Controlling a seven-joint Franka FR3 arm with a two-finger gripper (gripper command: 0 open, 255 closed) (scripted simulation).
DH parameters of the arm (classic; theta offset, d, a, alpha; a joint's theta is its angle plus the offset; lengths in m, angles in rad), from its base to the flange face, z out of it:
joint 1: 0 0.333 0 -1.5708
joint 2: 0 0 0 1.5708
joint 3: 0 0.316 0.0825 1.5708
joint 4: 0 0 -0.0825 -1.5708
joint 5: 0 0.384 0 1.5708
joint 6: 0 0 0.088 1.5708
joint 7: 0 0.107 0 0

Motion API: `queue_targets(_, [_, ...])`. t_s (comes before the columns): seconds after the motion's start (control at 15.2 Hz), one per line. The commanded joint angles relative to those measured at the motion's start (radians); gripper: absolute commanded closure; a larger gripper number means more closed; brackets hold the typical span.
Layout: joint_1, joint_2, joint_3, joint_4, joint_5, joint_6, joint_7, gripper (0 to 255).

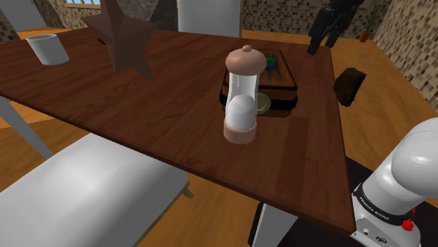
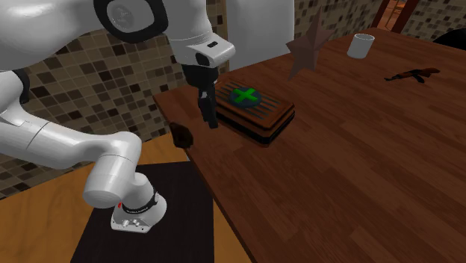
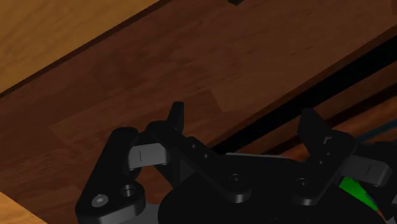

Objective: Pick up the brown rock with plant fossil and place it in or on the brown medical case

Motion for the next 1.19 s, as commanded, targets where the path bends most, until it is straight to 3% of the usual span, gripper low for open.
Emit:
queue_targets(0.0, [0.0, 0.0, 0.0, 0.0, 0.0, 0.0, 0.0, 0])
queue_targets(0.66, [0.004, -0.326, 0.068, -0.142, 0.007, -0.241, 0.095, 0])
queue_targets(1.12, [0.01, -0.376, 0.068, -0.26, 0.01, -0.172, 0.094, 0])
